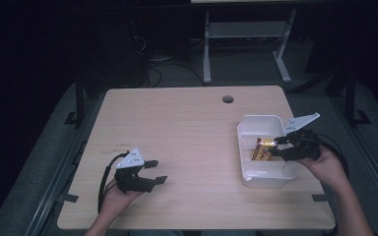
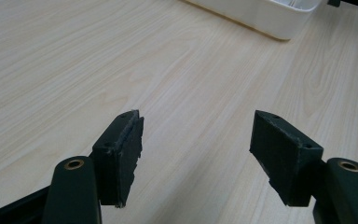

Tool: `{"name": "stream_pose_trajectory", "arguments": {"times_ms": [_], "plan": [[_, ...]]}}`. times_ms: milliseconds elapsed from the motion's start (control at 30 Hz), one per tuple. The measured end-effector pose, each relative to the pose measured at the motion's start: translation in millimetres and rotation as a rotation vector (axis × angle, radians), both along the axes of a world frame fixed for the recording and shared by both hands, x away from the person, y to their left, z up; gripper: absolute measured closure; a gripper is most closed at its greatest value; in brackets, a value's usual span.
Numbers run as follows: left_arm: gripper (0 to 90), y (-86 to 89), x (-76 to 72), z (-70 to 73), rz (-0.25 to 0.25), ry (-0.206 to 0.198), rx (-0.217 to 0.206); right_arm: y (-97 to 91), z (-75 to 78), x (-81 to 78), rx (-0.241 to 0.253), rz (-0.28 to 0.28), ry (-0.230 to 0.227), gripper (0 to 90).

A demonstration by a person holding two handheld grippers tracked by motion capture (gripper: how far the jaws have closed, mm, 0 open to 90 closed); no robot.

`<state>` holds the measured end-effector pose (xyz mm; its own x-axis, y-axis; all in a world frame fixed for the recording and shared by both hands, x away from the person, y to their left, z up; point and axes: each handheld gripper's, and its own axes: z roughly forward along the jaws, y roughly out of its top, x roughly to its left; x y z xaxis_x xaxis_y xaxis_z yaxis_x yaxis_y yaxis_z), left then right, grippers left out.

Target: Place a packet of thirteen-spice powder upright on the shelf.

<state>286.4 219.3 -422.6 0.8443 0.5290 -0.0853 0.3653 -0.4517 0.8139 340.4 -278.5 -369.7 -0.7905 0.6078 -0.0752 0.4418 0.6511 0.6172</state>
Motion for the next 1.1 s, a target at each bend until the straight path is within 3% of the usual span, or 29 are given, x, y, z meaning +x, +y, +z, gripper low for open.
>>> {"name": "stream_pose_trajectory", "arguments": {"times_ms": [333, 767, 1100], "plan": [[31.9, 0.2, 0.5, -0.2, 0.004, 0.001, 0.002, -1.8, 13.2, -7.9, 0.072, -0.015, -0.055, 42.8], [31.8, 0.1, 0.6, -0.5, 0.006, 0.002, -0.002, 12.0, 26.9, -18.9, 0.141, 0.042, -0.083, 41.0], [31.8, 0.7, 0.8, -0.5, 0.007, 0.004, -0.001, 22.6, 26.0, -29.3, 0.115, 0.056, -0.081, 39.4]]}}
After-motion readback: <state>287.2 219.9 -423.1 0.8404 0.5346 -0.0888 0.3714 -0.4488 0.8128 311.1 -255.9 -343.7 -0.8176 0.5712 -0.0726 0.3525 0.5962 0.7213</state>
